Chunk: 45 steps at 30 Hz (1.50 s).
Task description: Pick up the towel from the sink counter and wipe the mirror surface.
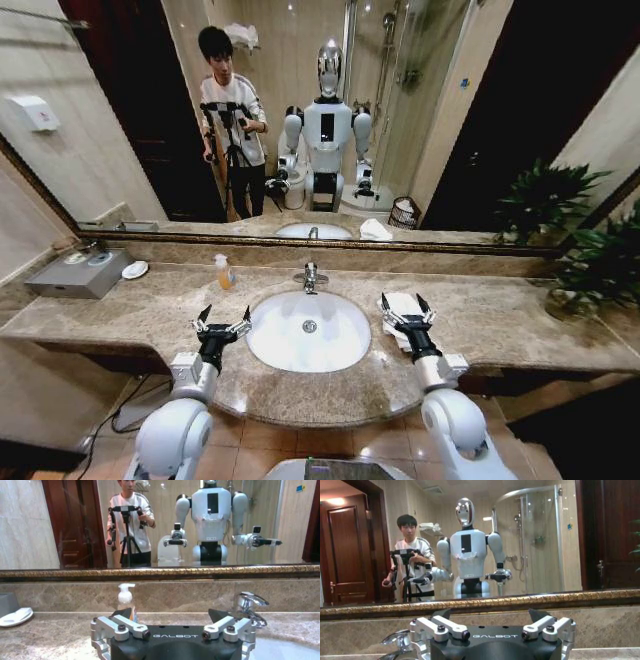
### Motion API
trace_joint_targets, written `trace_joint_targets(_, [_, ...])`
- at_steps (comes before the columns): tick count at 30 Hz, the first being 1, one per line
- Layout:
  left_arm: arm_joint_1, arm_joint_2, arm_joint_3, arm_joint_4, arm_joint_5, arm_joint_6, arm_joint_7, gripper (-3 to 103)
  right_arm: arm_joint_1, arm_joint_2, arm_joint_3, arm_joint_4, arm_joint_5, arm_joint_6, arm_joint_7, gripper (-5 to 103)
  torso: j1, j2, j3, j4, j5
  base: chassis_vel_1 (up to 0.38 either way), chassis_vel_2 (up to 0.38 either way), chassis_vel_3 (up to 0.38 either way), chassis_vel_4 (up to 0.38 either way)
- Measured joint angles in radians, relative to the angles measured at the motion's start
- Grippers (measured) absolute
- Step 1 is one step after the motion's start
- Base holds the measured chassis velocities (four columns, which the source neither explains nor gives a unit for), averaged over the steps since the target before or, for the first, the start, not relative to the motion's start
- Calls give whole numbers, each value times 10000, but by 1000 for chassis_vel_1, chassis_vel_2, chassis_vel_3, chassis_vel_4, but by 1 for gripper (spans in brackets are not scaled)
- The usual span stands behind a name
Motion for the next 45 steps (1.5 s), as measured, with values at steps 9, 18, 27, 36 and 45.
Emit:
trace_joint_targets(9, [0, 0, 0, 0, 0, 0, 0, 100, 53, -6, -119, -30, -33, -157, 432, 100, 1, 0, 1, 0, 2, 0, 0, 0, 0])
trace_joint_targets(18, [0, 0, 0, 0, 0, 0, 0, 100, 75, -28, -143, -41, -27, -187, 468, 100, 1, 0, 1, 0, 2, 0, 0, 0, 0])
trace_joint_targets(27, [0, 0, 0, 0, 0, 0, 0, 100, 89, -47, -153, -48, -9, -204, 487, 100, 3, -2, 2, 0, 2, 0, 0, 0, 0])
trace_joint_targets(36, [0, 0, 0, 0, 0, 0, 0, 100, 94, -52, -160, -55, -1, -211, 493, 100, 0, -1, 1, 1, 1, 83, -77, -84, 83])
trace_joint_targets(45, [0, 0, 0, 0, 0, 0, 0, 100, 101, -58, -165, -58, 6, -215, 499, 100, 5, -3, 3, 1, 2, 180, -175, -175, 191])
